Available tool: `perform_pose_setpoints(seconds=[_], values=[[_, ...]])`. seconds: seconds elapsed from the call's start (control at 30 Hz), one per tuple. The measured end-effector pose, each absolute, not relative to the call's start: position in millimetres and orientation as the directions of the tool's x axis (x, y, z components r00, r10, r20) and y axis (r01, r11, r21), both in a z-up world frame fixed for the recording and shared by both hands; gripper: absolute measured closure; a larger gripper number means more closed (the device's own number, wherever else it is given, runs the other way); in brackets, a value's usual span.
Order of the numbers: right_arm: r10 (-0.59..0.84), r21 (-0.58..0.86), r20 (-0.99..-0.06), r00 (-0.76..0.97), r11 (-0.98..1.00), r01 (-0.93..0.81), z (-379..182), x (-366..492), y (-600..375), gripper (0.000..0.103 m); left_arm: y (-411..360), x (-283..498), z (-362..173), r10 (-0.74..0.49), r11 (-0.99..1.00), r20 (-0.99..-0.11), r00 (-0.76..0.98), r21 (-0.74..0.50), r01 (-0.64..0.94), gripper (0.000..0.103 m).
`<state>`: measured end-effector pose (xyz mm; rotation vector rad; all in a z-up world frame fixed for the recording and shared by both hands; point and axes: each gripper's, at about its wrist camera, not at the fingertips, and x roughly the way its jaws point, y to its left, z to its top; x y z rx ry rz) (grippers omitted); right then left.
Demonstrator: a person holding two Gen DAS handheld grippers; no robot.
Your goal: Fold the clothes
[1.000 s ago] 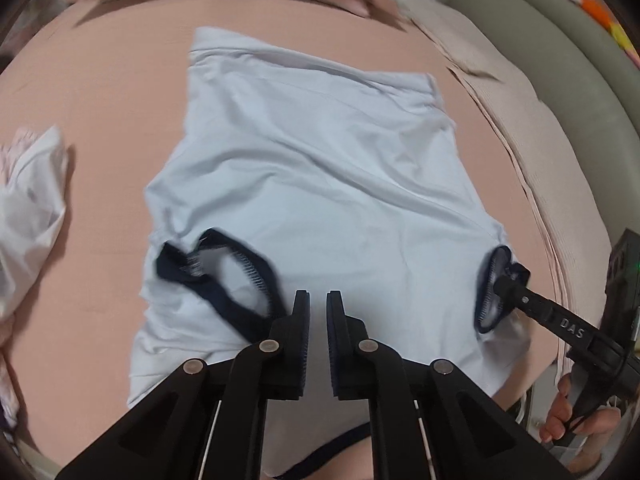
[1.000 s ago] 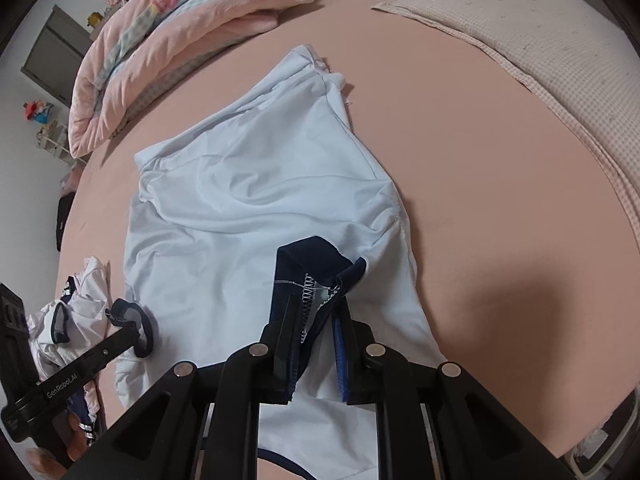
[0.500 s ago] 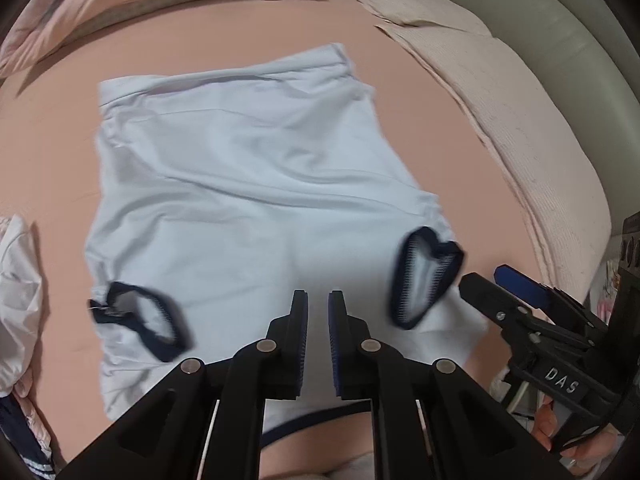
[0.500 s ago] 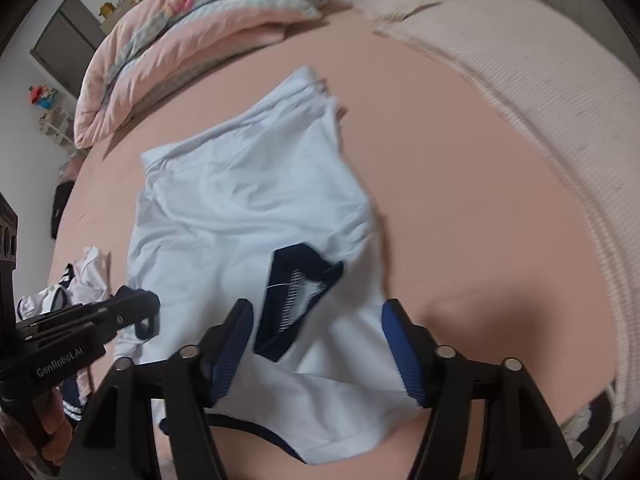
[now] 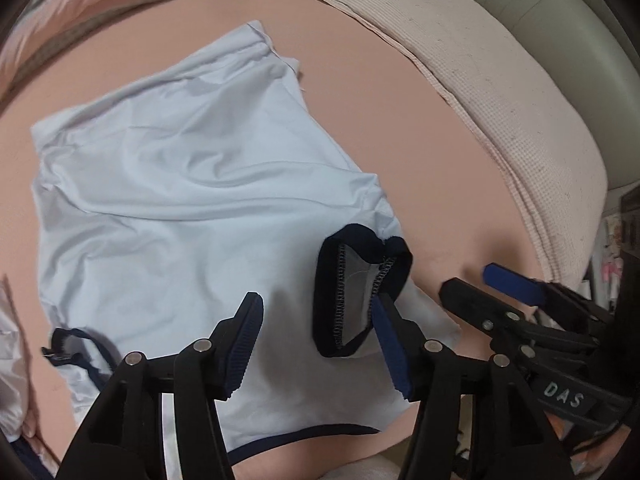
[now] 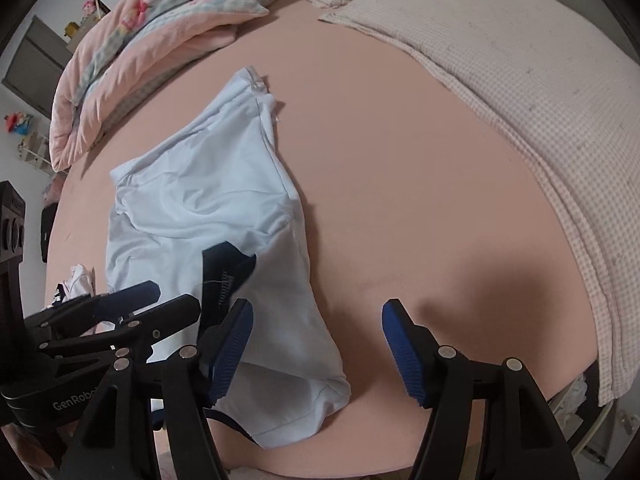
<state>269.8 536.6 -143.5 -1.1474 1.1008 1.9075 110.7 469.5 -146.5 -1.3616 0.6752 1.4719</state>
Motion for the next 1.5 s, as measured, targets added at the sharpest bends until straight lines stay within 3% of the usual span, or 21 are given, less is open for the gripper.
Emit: perform_pose_setpoints(seconds=[0.13, 0.37, 0.57, 0.7, 0.9, 1.2, 1.5], values=[[0.065, 0.370, -0.898, -0.436, -0.427, -0.825, -147.5, 267.5, 545.1, 0.036, 465.2, 108.9, -153.7, 0.291, -0.364, -0.949, 0.121, -0.226, -0.904, 0.049], [0.046, 0.304, -0.920, -0.390, -0.545, -0.782, -149.5, 238.7, 546.5, 0.036, 459.4, 110.4, -169.7, 0.296, -0.367, -0.945, 0.138, -0.246, -0.897, 0.050], [0.025, 0.237, -0.942, -0.333, -0.652, -0.720, -154.2, 210.3, 544.1, 0.036, 462.9, 112.5, -170.1, 0.334, -0.343, -0.920, 0.206, -0.322, -0.883, 0.065], [0.019, 0.196, -0.956, -0.294, -0.704, -0.682, -160.2, 196.1, 544.6, 0.036, 466.8, 112.6, -178.5, 0.321, -0.362, -0.918, 0.235, -0.348, -0.865, 0.081], [0.042, 0.113, -0.975, -0.220, -0.756, -0.644, -168.5, 182.4, 547.6, 0.036, 469.8, 111.9, -186.2, 0.299, -0.387, -0.924, 0.240, -0.347, -0.854, 0.091], [0.034, 0.088, -0.981, -0.190, -0.799, -0.595, -164.1, 190.1, 556.4, 0.036, 466.6, 112.3, -183.3, 0.310, -0.395, -0.925, 0.218, -0.334, -0.856, 0.092], [0.120, -0.011, -0.981, -0.150, -0.817, -0.576, -172.9, 191.8, 550.1, 0.036, 466.8, 104.6, -184.7, 0.320, -0.421, -0.921, 0.223, -0.349, -0.837, 0.092]])
